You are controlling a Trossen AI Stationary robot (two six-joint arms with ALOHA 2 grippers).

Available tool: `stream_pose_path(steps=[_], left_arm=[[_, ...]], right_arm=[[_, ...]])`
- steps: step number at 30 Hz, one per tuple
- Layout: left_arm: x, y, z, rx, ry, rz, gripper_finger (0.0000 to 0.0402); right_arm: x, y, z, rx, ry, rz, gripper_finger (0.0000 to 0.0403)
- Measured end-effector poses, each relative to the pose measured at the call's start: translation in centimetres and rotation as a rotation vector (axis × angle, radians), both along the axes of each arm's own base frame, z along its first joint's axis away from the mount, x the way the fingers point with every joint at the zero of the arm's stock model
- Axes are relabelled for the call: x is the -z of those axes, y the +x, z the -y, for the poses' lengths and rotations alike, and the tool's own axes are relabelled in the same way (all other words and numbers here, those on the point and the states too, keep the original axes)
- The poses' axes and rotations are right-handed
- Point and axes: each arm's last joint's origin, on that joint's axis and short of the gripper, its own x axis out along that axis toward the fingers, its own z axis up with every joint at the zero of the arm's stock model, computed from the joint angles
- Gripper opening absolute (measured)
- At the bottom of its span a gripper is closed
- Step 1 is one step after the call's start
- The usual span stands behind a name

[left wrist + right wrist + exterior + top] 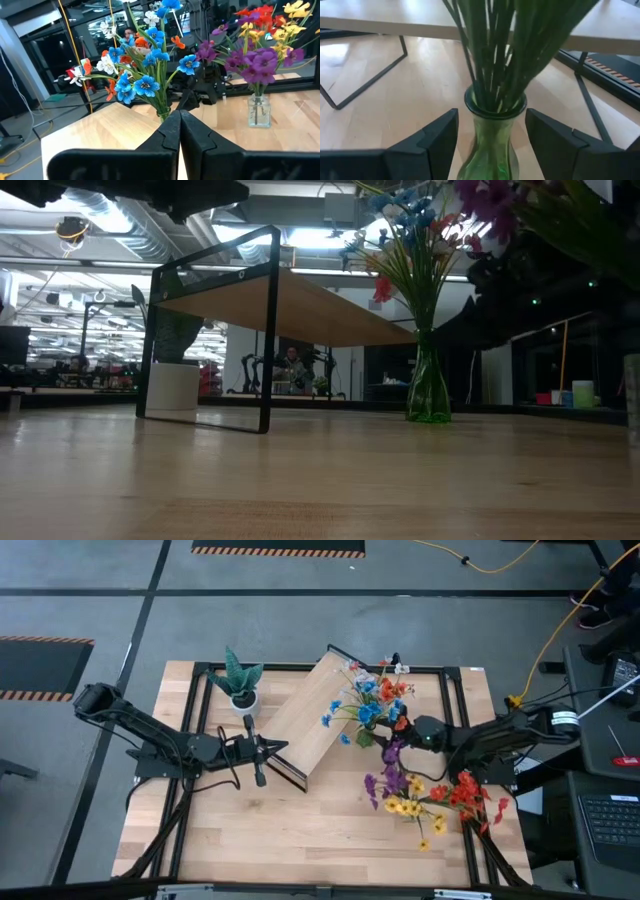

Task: Pick and place flowers into a vace then onto a shelf
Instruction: Put the green vase on the shelf

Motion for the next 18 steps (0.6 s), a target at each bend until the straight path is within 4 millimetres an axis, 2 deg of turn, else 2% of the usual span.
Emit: stream_pose_path(steps=[18], left_arm=[[0.00,0.01,0.00,0.000,0.007,-0.002,0.0002]], right_arm=[[0.30,0.81,0.78,0.023,-0.022,-0.003,0.0233]])
